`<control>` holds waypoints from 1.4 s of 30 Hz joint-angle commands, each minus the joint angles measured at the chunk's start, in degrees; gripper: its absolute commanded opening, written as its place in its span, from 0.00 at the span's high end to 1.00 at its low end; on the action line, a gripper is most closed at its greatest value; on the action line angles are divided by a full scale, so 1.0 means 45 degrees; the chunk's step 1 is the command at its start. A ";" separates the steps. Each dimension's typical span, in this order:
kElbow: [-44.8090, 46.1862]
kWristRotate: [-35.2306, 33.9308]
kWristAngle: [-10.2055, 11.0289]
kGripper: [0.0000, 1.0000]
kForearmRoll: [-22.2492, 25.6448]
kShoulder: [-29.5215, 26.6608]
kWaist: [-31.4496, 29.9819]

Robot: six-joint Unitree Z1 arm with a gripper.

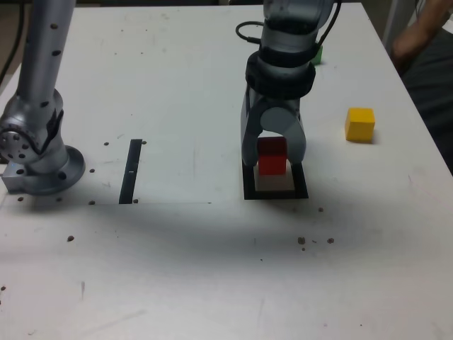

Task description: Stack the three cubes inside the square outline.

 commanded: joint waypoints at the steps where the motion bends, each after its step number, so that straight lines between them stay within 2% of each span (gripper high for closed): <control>1: 0.0063 0.0021 0.0050 0.69 -0.0066 -0.0090 0.0095; 11: 0.0255 0.0059 0.0137 0.69 -0.0384 0.0143 0.0359; 26: 0.0428 0.0190 -0.0060 0.67 -0.0865 0.0649 0.0365; 28: 0.0495 0.0258 -0.0077 0.57 -0.0956 0.0660 0.0372; 32: 0.0663 0.0420 -0.0165 0.17 -0.1176 0.0670 0.0402; 34: 0.0745 0.0451 -0.0206 0.03 -0.1266 0.0666 0.0421; 42: 0.0988 0.0414 -0.0104 0.01 -0.1261 0.0396 0.0499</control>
